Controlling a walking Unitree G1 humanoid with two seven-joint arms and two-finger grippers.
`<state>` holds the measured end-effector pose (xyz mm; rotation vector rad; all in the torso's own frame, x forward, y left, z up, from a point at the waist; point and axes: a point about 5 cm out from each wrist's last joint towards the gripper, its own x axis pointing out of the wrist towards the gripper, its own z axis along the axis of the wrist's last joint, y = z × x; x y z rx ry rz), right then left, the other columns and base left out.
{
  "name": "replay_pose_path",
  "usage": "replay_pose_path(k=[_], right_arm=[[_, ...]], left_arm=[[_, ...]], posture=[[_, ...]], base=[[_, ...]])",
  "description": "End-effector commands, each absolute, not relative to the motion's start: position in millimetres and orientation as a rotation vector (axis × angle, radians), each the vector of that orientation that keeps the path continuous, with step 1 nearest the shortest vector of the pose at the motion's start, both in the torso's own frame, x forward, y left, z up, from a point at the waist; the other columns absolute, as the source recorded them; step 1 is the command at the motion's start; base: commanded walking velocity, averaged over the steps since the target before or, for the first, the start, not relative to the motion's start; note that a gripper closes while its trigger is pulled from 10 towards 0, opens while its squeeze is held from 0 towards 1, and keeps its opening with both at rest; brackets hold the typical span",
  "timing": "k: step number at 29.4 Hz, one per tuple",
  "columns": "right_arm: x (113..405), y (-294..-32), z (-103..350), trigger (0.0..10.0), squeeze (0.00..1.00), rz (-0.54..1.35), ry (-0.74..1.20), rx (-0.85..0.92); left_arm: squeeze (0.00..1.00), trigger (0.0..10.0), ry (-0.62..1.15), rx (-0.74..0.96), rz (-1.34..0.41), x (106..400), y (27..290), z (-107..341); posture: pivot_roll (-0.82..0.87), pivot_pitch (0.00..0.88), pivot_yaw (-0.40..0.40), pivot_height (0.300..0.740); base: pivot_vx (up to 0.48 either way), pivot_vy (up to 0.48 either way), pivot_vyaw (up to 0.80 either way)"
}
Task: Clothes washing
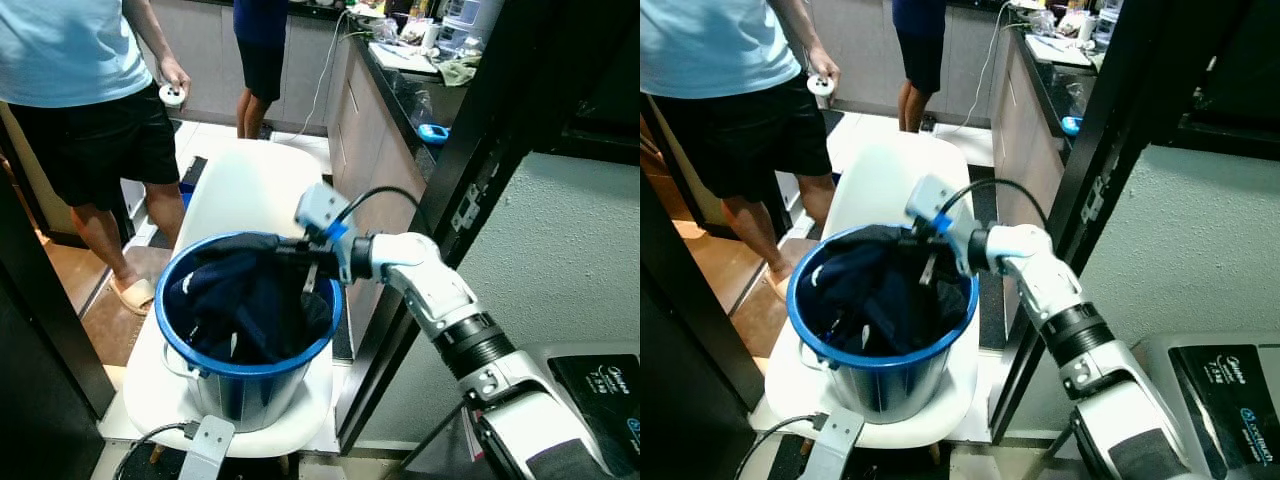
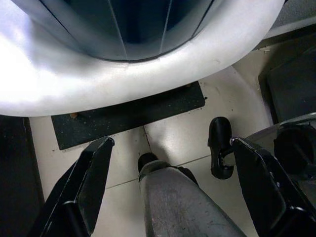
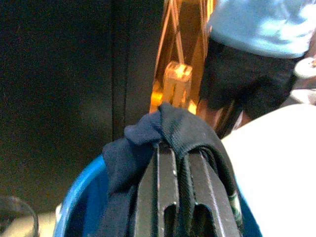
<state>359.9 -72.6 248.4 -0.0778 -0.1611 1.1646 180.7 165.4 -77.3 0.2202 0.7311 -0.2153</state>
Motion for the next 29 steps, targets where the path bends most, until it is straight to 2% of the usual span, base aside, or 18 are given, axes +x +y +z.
replay_pose_path(k=[1, 3, 8, 10, 12, 13, 14, 15, 16, 17, 18, 20, 29], right_arm=[[362.1, -83.9, 281.8, 0.0, 0.00, 1.127, -0.292, 0.070], [362.0, -86.9, 289.0, 0.0, 0.00, 1.129, -0.319, 0.120], [360.6, -86.1, 286.4, 0.0, 0.00, 1.141, -0.318, 0.088], [361.0, -83.9, 271.5, 0.0, 0.00, 1.140, -0.267, -0.045], [361.0, -83.9, 271.5, 0.0, 0.00, 1.140, -0.267, -0.045], [362.1, -83.9, 262.0, 0.0, 0.00, 1.129, -0.228, -0.132], [362.1, -83.9, 262.0, 0.0, 0.00, 1.129, -0.228, -0.132], [363.3, -85.0, 251.4, 0.0, 0.00, 1.113, -0.187, -0.247], [363.3, -85.0, 251.4, 0.0, 0.00, 1.113, -0.187, -0.247], [364.6, -86.8, 242.7, 0.0, 0.00, 1.098, -0.149, -0.339], [364.6, -86.8, 242.7, 0.0, 0.00, 1.098, -0.149, -0.339], [365.6, -90.9, 227.5, 0.0, 0.00, 1.079, -0.080, -0.472], [366.4, -97.3, 199.0, 0.0, 0.00, 1.044, 0.045, -0.686]], left_arm=[[0.00, 10.0, 0.749, 0.228, -0.229, 177.6, 165.1, -79.4], [0.00, 10.0, 0.749, 0.229, -0.231, 177.8, 165.1, -79.3], [0.00, 10.0, 0.748, 0.231, -0.232, 178.6, 165.2, -79.0], [0.00, 10.0, 0.747, 0.234, -0.232, 179.5, 165.3, -78.6], [0.00, 10.0, 0.747, 0.234, -0.232, 179.5, 165.3, -78.6], [0.00, 10.0, 0.747, 0.235, -0.233, 179.7, 165.1, -78.5], [0.00, 10.0, 0.747, 0.235, -0.233, 179.7, 165.1, -78.5], [0.00, 10.0, 0.747, 0.235, -0.234, 179.5, 165.0, -78.6], [0.00, 10.0, 0.747, 0.235, -0.234, 179.5, 165.0, -78.6], [0.00, 10.0, 0.748, 0.236, -0.235, 179.0, 164.7, -78.8], [0.00, 10.0, 0.748, 0.236, -0.235, 179.0, 164.7, -78.8], [0.00, 10.0, 0.751, 0.236, -0.239, 177.1, 163.5, -79.7], [0.00, 10.0, 0.753, 0.234, -0.244, 176.1, 161.7, -80.3]], posture=[[0.22, 0.000, -0.117, 0.740], [0.22, 0.000, -0.117, 0.740], [0.21, 0.000, -0.117, 0.740], [0.21, 0.000, -0.117, 0.740], [0.21, 0.000, -0.117, 0.740], [0.22, 0.000, -0.116, 0.740], [0.22, 0.000, -0.116, 0.740], [0.22, 0.000, -0.116, 0.740], [0.22, 0.000, -0.116, 0.740], [0.22, 0.000, -0.115, 0.740], [0.22, 0.000, -0.115, 0.740], [0.21, 0.000, -0.112, 0.740], [0.21, 0.000, -0.114, 0.740]], base=[[0.000, 0.000, 0.00], [0.000, 0.000, 0.00], [0.000, 0.000, 0.00], [0.000, 0.000, 0.00], [0.000, 0.000, 0.00], [0.000, 0.000, 0.00], [0.000, 0.000, 0.00], [0.000, 0.000, 0.00], [0.000, 0.000, 0.00], [0.000, 0.000, 0.00], [0.000, 0.000, 0.00], [0.000, 0.000, 0.00], [0.000, 0.000, 0.00]])
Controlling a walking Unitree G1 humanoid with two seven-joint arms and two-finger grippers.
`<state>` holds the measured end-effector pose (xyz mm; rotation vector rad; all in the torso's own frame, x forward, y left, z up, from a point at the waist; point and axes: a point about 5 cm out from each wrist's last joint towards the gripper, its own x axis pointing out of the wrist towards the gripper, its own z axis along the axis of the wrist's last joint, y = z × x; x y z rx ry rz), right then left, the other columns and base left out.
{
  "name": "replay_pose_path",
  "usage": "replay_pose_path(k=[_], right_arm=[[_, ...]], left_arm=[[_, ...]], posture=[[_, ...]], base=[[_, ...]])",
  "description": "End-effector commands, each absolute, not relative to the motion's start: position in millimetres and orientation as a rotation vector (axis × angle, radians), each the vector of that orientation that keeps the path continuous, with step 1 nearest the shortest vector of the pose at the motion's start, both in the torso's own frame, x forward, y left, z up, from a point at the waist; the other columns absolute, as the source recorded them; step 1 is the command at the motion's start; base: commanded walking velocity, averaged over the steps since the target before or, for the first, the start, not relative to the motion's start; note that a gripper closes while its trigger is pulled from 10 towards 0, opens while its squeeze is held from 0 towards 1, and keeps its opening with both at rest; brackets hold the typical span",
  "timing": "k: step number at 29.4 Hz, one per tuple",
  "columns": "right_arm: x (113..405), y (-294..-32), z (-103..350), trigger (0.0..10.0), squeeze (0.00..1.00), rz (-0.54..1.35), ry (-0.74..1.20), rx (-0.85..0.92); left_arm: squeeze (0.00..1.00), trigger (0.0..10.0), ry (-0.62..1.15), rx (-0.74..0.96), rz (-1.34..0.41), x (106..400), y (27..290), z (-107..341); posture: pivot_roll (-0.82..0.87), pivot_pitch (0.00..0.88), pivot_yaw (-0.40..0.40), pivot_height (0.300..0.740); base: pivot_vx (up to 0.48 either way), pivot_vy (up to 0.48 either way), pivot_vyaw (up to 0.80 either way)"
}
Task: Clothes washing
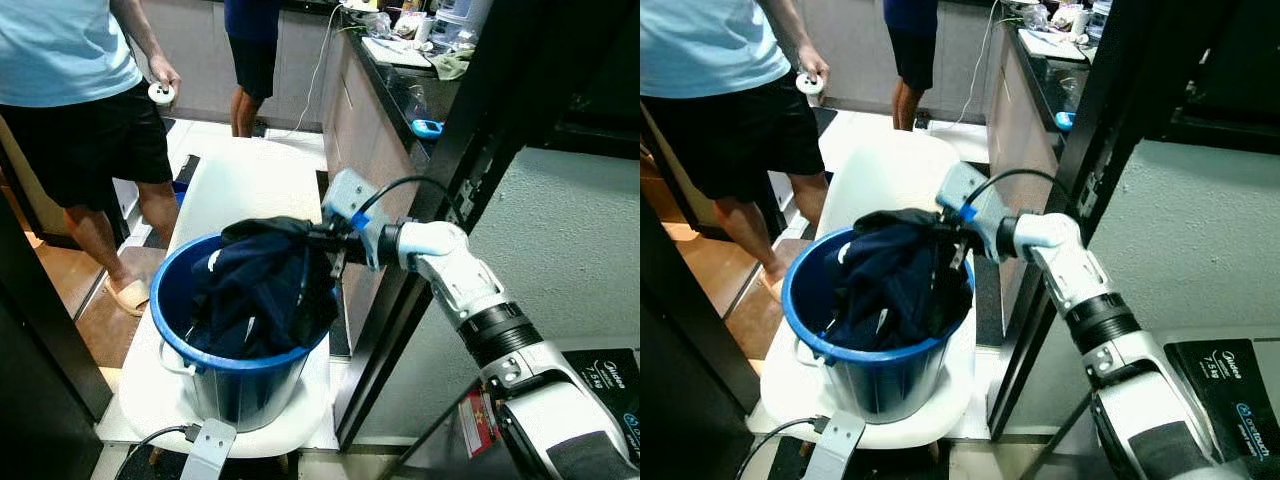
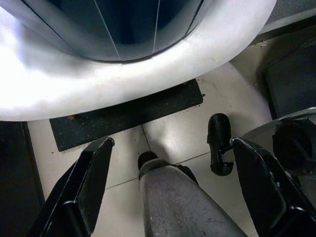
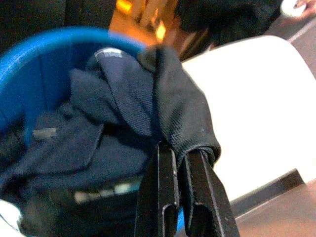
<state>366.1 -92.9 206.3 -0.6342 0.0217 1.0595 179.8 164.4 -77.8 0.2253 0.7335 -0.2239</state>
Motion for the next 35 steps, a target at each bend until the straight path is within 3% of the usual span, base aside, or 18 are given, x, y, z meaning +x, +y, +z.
replay_pose_path(k=[1, 9, 21, 35], right_arm=[[366.4, -97.3, 199.0, 0.0, 0.00, 1.044, 0.045, -0.686], [374.8, -110.3, 176.2, 0.0, 0.00, 0.923, 0.131, -0.882], [383.6, -125.5, 155.2, 0.0, 0.00, 0.732, 0.245, -0.957], [369.1, -138.9, 110.8, 0.0, 0.00, 0.760, 0.489, -1.001]], left_arm=[[0.00, 10.0, 0.753, 0.234, -0.244, 176.1, 161.7, -80.3], [0.00, 10.0, 0.753, 0.234, -0.241, 176.7, 161.4, -80.2], [0.00, 10.0, 0.756, 0.235, -0.241, 175.2, 160.6, -80.9], [0.00, 10.0, 0.762, 0.239, -0.242, 173.9, 162.0, -81.6]], posture=[[0.21, 0.000, -0.114, 0.740], [0.21, 0.000, -0.115, 0.740], [0.21, 0.000, -0.119, 0.740], [0.21, 0.000, -0.117, 0.740]], base=[[0.000, 0.000, 0.00], [0.000, 0.000, 0.00], [0.000, 0.000, 0.00], [0.000, 0.000, 0.00]])
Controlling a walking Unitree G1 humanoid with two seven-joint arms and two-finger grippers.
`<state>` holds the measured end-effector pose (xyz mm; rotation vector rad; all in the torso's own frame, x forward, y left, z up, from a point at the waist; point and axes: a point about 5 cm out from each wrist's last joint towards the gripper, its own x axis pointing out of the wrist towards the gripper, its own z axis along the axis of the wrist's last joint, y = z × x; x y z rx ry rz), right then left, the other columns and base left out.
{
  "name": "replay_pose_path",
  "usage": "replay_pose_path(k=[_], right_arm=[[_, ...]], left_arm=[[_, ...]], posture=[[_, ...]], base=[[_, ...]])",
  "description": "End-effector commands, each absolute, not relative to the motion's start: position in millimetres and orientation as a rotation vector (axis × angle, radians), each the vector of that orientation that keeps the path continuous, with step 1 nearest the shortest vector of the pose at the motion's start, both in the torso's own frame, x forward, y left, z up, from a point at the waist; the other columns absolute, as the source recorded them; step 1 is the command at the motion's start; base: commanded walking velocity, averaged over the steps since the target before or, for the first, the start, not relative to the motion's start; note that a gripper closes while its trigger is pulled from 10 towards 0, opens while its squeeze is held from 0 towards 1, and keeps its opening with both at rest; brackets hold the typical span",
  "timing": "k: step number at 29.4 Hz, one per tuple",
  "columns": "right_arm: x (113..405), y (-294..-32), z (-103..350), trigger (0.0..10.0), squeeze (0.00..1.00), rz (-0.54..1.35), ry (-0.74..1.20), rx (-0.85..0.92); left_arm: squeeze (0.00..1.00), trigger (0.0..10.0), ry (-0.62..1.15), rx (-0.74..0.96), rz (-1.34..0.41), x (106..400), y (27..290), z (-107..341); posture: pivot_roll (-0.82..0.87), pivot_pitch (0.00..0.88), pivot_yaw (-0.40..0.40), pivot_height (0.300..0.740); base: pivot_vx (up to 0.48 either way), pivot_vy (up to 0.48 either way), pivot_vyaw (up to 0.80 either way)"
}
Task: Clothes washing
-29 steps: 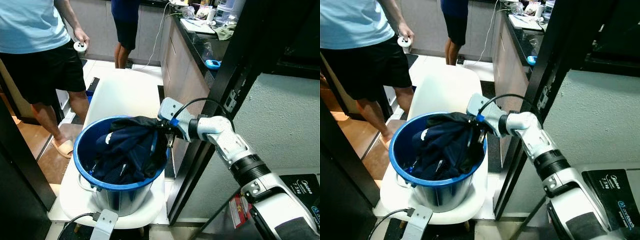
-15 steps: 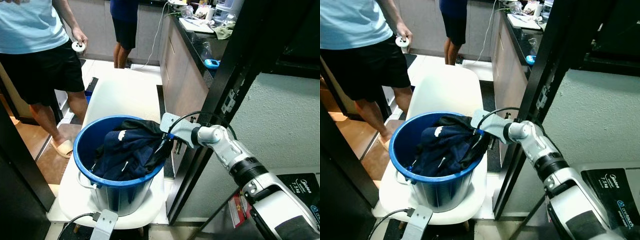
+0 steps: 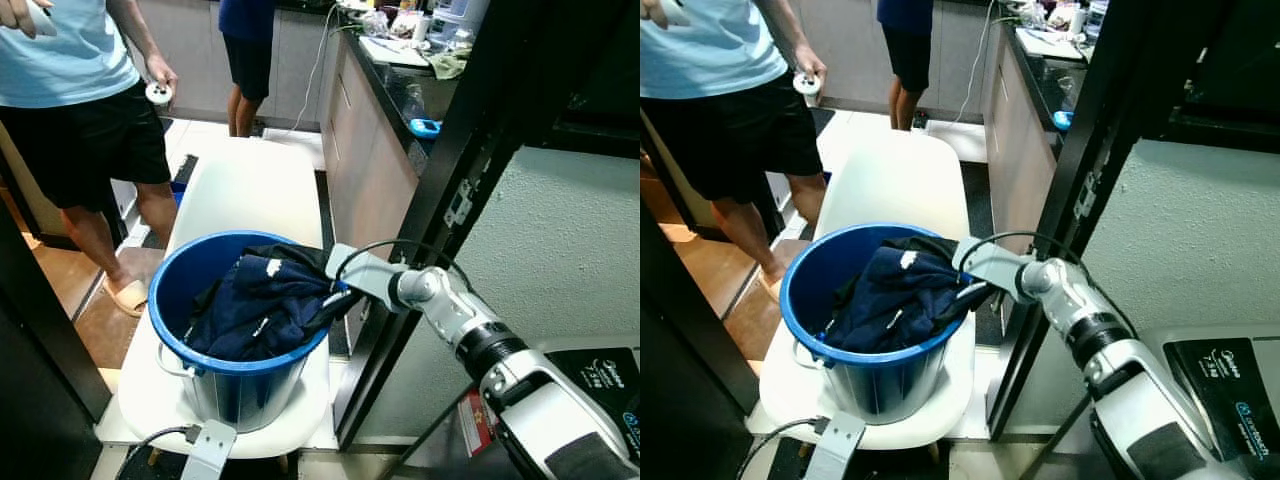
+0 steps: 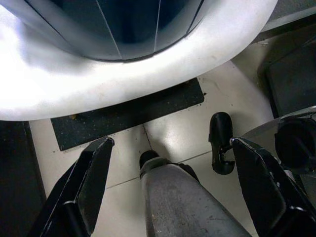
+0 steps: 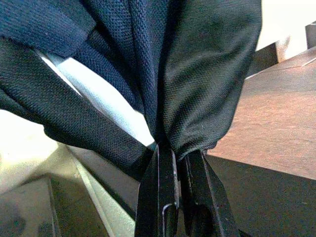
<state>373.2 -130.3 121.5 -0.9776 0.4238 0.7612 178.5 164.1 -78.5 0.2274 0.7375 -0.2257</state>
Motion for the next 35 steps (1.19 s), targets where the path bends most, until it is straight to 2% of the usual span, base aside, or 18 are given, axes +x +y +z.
replay_pose_path(k=[1, 7, 17, 21, 22, 23, 24, 25, 26, 29, 30, 32, 33, 35], right_arm=[[369.1, -138.9, 110.8, 0.0, 0.00, 0.760, 0.489, -1.001], [360.2, -139.3, 94.7, 0.0, 0.00, 0.815, 0.570, -1.018], [349.0, -121.2, 80.8, 0.0, 0.00, 0.923, 0.602, -1.014], [349.5, -113.7, 84.9, 0.0, 0.00, 0.941, 0.578, -0.952], [351.4, -105.6, 91.7, 1.6, 0.00, 0.949, 0.546, -0.868], [351.4, -105.6, 91.7, 1.6, 0.00, 0.949, 0.546, -0.868], [352.8, -99.4, 97.6, 4.9, 0.00, 0.956, 0.516, -0.801], [352.8, -99.4, 97.6, 4.9, 0.00, 0.956, 0.516, -0.801], [354.7, -92.5, 104.8, 10.0, 0.00, 0.960, 0.487, -0.711], [356.0, -87.4, 110.6, 10.0, 0.00, 0.965, 0.469, -0.635], [357.9, -83.2, 117.4, 10.0, 0.70, 0.970, 0.458, -0.544], [357.9, -83.2, 117.4, 10.0, 0.70, 0.970, 0.458, -0.544], [360.2, -79.7, 124.4, 10.0, 1.00, 0.968, 0.434, -0.473], [362.4, -77.2, 130.7, 10.0, 1.00, 0.962, 0.406, -0.430]], left_arm=[[0.00, 10.0, 0.762, 0.239, -0.242, 173.9, 162.0, -81.6], [0.00, 10.0, 0.762, 0.238, -0.242, 173.9, 161.7, -81.6], [0.00, 10.0, 0.761, 0.235, -0.238, 175.1, 160.5, -81.3], [0.00, 10.0, 0.761, 0.235, -0.236, 175.3, 160.5, -81.2], [0.00, 10.0, 0.760, 0.235, -0.235, 175.6, 160.6, -81.1], [0.00, 10.0, 0.760, 0.235, -0.235, 175.6, 160.6, -81.1], [0.00, 10.0, 0.760, 0.235, -0.234, 175.7, 160.6, -81.0], [0.00, 10.0, 0.760, 0.235, -0.234, 175.7, 160.6, -81.0], [0.00, 10.0, 0.759, 0.236, -0.235, 175.8, 160.6, -81.0], [0.00, 10.0, 0.759, 0.236, -0.235, 176.0, 160.6, -80.9], [0.00, 10.0, 0.758, 0.237, -0.236, 176.5, 160.4, -80.7], [0.00, 10.0, 0.758, 0.237, -0.236, 176.5, 160.4, -80.7], [0.00, 10.0, 0.757, 0.237, -0.235, 177.0, 160.3, -80.5], [0.00, 10.0, 0.756, 0.236, -0.235, 177.5, 160.3, -80.3]], posture=[[0.21, 0.000, -0.117, 0.740], [0.21, 0.000, -0.115, 0.740], [0.21, 0.000, -0.123, 0.740], [0.21, 0.000, -0.126, 0.740], [0.21, 0.000, -0.126, 0.740], [0.21, 0.000, -0.126, 0.740], [0.21, 0.000, -0.126, 0.740], [0.21, 0.000, -0.126, 0.740], [0.21, 0.000, -0.126, 0.740], [0.21, 0.000, -0.126, 0.740], [0.20, 0.000, -0.127, 0.740], [0.20, 0.000, -0.127, 0.740], [0.20, 0.000, -0.127, 0.740], [0.20, 0.000, -0.127, 0.740]], base=[[0.000, 0.000, 0.00], [0.000, 0.000, 0.00], [0.000, 0.000, 0.00], [0.000, 0.000, 0.00], [0.000, 0.000, 0.00], [0.000, 0.000, 0.00], [0.000, 0.000, 0.00], [0.000, 0.000, 0.00], [0.000, 0.000, 0.00], [0.000, 0.000, 0.00], [0.000, 0.000, 0.00], [0.000, 0.000, 0.00], [0.000, 0.000, 0.00], [0.000, 0.000, 0.00]])
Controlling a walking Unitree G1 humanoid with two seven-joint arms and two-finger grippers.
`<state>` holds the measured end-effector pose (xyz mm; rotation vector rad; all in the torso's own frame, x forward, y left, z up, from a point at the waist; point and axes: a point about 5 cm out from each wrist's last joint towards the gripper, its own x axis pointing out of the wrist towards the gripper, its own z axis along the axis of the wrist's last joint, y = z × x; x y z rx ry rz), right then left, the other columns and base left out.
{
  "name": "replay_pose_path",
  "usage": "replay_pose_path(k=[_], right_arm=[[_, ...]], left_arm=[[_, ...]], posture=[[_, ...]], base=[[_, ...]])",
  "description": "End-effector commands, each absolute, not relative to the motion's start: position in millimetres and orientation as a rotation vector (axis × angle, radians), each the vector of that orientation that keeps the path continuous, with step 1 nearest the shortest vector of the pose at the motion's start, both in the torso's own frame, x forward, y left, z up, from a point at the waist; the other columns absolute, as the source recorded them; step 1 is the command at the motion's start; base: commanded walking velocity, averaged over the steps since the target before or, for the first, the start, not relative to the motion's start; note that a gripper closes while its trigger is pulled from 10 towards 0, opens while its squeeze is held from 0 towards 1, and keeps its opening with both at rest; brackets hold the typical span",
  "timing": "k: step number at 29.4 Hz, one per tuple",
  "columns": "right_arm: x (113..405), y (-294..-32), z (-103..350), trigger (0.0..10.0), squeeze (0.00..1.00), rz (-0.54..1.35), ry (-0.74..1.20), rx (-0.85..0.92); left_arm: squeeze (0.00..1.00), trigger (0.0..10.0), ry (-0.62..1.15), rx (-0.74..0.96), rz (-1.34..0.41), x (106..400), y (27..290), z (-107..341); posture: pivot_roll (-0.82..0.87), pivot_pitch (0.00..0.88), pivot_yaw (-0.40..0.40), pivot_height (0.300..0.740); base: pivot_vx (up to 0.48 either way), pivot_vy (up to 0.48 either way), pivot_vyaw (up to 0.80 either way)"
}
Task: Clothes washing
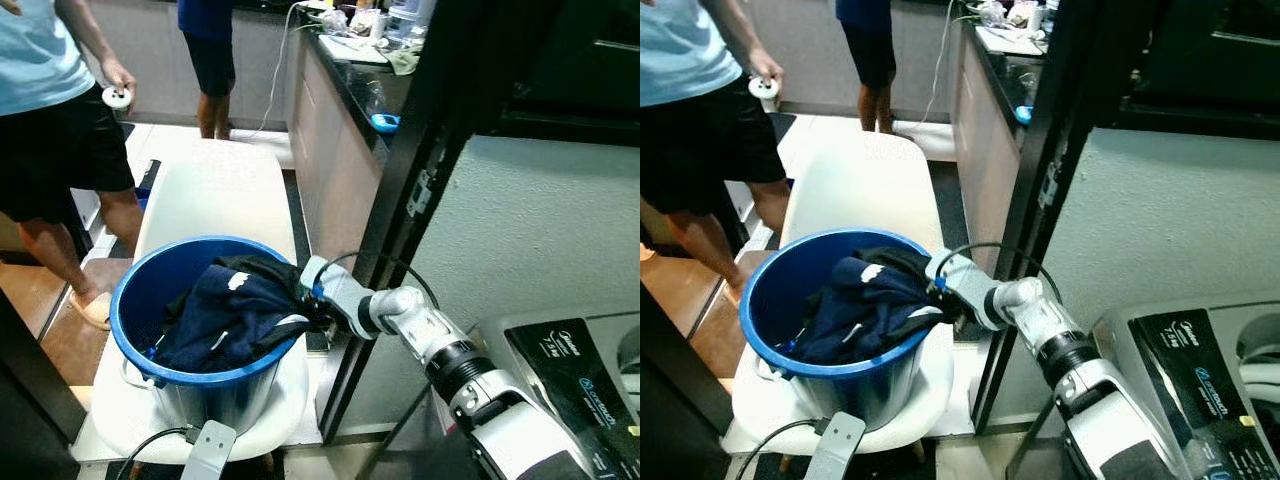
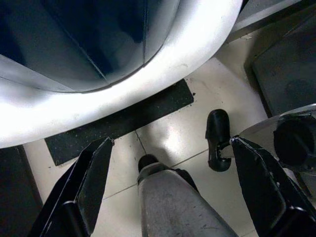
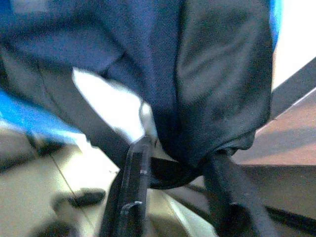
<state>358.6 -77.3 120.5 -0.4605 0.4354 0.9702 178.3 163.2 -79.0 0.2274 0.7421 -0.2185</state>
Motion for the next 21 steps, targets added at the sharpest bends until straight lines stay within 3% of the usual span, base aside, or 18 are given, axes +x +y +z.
replay_pose_path(k=[1, 3, 5, 6, 7, 8, 9, 12, 13, 21], right_arm=[[363.8, -75.7, 135.0, 10.0, 1.00, 0.957, 0.385, -0.407], [363.8, -75.7, 135.0, 10.0, 1.00, 0.957, 0.385, -0.407], [365.4, -74.9, 138.5, 10.0, 0.95, 0.945, 0.370, -0.392], [366.7, -74.8, 140.3, 10.0, 0.87, 0.934, 0.364, -0.387], [366.7, -74.8, 140.3, 10.0, 0.87, 0.934, 0.364, -0.387], [367.9, -75.7, 140.4, 10.0, 0.53, 0.911, 0.369, -0.383], [369.3, -77.2, 139.3, 10.0, 0.26, 0.882, 0.382, -0.377], [370.0, -78.2, 138.2, 10.0, 0.26, 0.863, 0.392, -0.374], [370.6, -79.5, 136.9, 10.0, 0.00, 0.839, 0.408, -0.373], [368.9, -82.2, 127.4, 10.0, 0.00, 0.777, 0.483, -0.369]], left_arm=[[0.00, 10.0, 0.755, 0.236, -0.235, 177.8, 160.2, -80.2], [0.00, 10.0, 0.755, 0.236, -0.235, 177.8, 160.2, -80.2], [0.00, 10.0, 0.754, 0.236, -0.235, 178.0, 160.1, -80.1], [0.00, 10.0, 0.754, 0.236, -0.235, 178.1, 159.9, -80.0], [0.00, 10.0, 0.754, 0.236, -0.235, 178.1, 159.9, -80.0], [0.00, 10.0, 0.755, 0.235, -0.235, 177.9, 159.9, -80.1], [0.00, 10.0, 0.756, 0.235, -0.235, 177.6, 159.9, -80.3], [0.00, 10.0, 0.756, 0.235, -0.235, 177.3, 159.9, -80.4], [0.00, 10.0, 0.757, 0.235, -0.235, 177.0, 160.0, -80.5], [0.00, 10.0, 0.759, 0.235, -0.237, 176.7, 160.0, -80.7]], posture=[[0.20, 0.000, -0.127, 0.740], [0.20, 0.000, -0.127, 0.740], [0.20, 0.000, -0.127, 0.740], [0.20, 0.000, -0.127, 0.740], [0.20, 0.000, -0.127, 0.740], [0.20, 0.000, -0.127, 0.740], [0.20, 0.000, -0.127, 0.740], [0.20, 0.000, -0.127, 0.740], [0.20, 0.000, -0.127, 0.740], [0.20, 0.000, -0.124, 0.740]], base=[[0.000, 0.000, 0.00], [0.000, 0.000, 0.00], [0.000, 0.000, 0.00], [0.000, 0.000, 0.00], [0.000, 0.000, 0.00], [0.000, 0.000, 0.00], [0.000, 0.000, 0.00], [0.000, 0.000, 0.00], [0.000, 0.000, 0.00], [0.000, 0.000, 0.00]])
